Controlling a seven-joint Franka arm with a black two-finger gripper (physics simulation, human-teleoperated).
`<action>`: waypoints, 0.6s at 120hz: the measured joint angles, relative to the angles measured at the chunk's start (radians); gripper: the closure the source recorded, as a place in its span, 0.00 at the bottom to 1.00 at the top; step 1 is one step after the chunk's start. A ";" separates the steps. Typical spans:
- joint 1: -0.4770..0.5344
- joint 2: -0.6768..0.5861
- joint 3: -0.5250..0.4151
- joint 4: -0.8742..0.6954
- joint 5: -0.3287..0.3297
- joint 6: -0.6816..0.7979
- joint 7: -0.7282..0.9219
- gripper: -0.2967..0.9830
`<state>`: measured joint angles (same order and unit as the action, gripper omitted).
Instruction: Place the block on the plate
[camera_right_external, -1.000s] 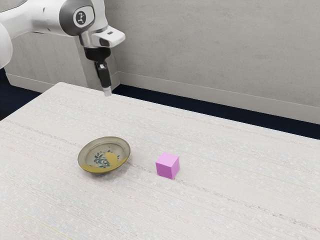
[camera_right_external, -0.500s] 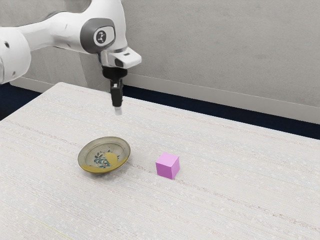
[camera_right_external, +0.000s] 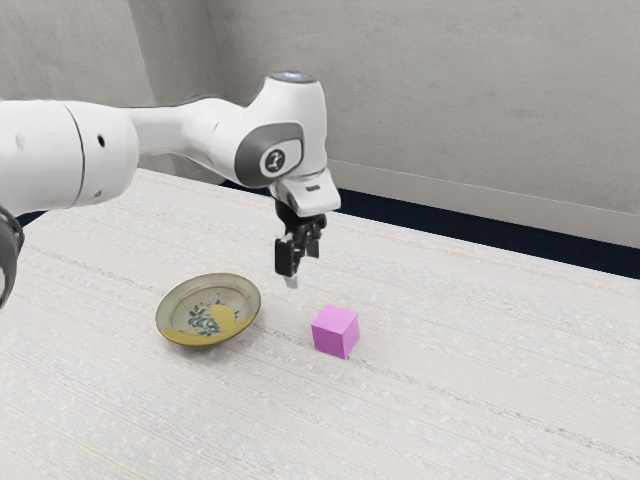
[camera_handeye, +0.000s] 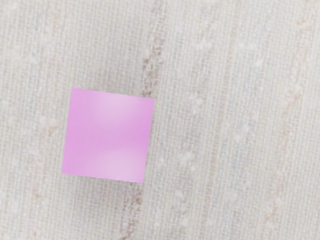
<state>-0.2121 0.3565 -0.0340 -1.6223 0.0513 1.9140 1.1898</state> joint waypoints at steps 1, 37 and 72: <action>-0.001 0.002 0.000 0.000 0.000 0.004 0.003 0.23; -0.011 0.145 -0.001 0.043 -0.001 0.099 0.077 0.23; -0.005 0.262 0.000 0.100 -0.044 0.143 0.114 0.23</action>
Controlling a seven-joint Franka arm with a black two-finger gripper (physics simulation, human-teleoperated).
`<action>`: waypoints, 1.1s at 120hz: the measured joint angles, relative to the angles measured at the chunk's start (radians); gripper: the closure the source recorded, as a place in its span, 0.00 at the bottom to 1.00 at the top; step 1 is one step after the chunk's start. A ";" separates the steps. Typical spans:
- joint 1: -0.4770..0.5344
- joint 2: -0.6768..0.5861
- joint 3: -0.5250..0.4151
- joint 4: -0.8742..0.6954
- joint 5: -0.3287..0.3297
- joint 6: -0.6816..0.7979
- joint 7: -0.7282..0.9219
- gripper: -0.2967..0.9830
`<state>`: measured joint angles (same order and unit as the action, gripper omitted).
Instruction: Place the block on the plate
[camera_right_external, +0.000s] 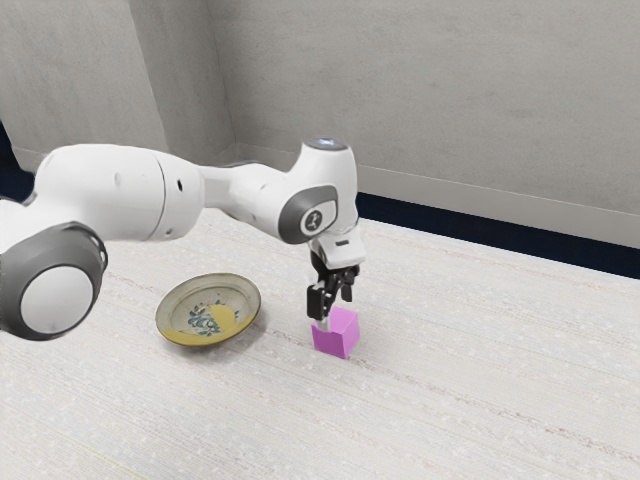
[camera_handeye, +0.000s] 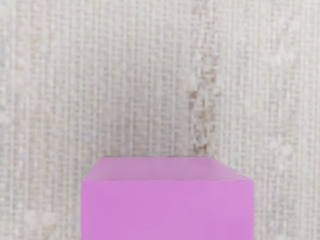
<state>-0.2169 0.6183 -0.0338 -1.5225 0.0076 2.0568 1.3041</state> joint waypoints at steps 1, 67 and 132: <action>0.000 0.002 0.000 0.000 0.000 0.001 0.001 0.23; -0.001 0.061 0.000 -0.002 -0.005 0.055 0.035 0.45; 0.025 -0.232 0.001 -0.196 -0.005 0.051 0.046 0.48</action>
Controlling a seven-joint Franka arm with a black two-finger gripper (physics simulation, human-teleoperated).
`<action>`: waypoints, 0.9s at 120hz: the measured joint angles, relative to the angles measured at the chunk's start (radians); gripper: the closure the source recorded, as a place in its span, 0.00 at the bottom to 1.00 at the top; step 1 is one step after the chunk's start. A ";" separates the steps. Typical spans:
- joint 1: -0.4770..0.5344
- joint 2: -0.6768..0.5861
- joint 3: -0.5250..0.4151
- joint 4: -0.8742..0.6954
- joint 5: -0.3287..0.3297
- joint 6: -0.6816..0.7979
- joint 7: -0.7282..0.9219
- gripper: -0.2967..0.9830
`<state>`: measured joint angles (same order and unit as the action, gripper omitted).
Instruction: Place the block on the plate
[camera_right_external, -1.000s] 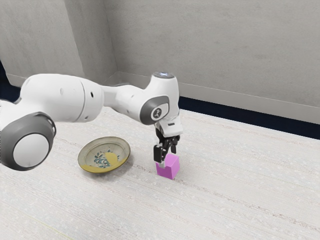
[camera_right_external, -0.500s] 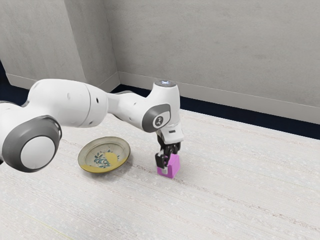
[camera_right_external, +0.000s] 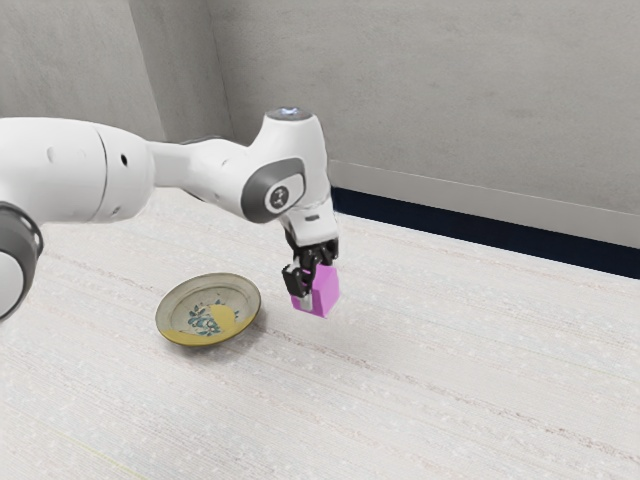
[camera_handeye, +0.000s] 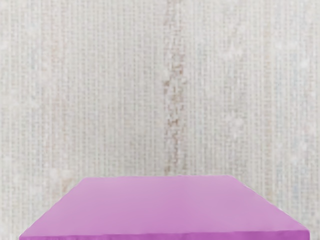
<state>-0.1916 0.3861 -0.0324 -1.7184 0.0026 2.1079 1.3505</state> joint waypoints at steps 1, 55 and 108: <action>0.002 -0.006 0.000 -0.006 0.000 0.000 0.000 0.48; 0.171 -0.189 0.056 -0.227 0.014 -0.042 0.005 0.48; 0.219 -0.042 0.116 -0.199 0.038 0.039 0.012 0.47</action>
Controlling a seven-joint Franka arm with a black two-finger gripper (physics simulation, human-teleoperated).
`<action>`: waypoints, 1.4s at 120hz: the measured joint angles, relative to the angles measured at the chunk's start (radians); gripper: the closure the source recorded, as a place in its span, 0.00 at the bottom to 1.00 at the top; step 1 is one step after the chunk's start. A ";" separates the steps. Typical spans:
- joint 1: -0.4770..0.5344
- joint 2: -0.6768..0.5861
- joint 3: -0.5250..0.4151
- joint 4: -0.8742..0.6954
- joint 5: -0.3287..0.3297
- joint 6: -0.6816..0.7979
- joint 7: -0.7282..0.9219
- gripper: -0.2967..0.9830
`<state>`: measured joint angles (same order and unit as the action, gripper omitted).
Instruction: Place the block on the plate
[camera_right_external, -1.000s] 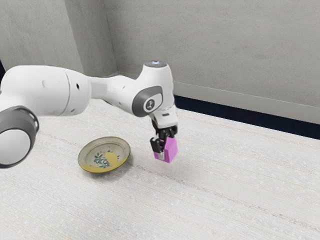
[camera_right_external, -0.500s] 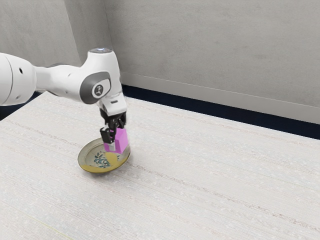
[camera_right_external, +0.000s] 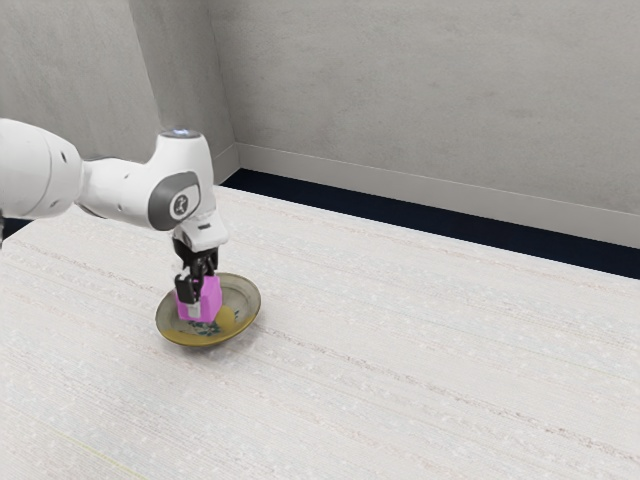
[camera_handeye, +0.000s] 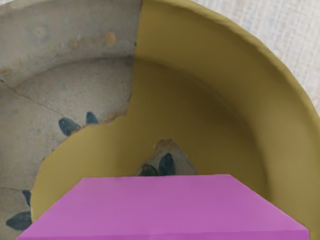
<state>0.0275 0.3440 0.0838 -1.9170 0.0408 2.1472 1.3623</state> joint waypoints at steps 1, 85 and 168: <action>0.000 0.002 0.000 0.000 0.000 0.003 0.000 0.47; -0.037 -0.103 -0.006 0.100 -0.098 -0.083 -0.059 0.25; -0.076 -0.220 -0.009 0.366 -0.062 -0.496 -0.244 0.23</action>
<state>-0.0487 0.1236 0.0748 -1.5514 -0.0215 1.6514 1.1181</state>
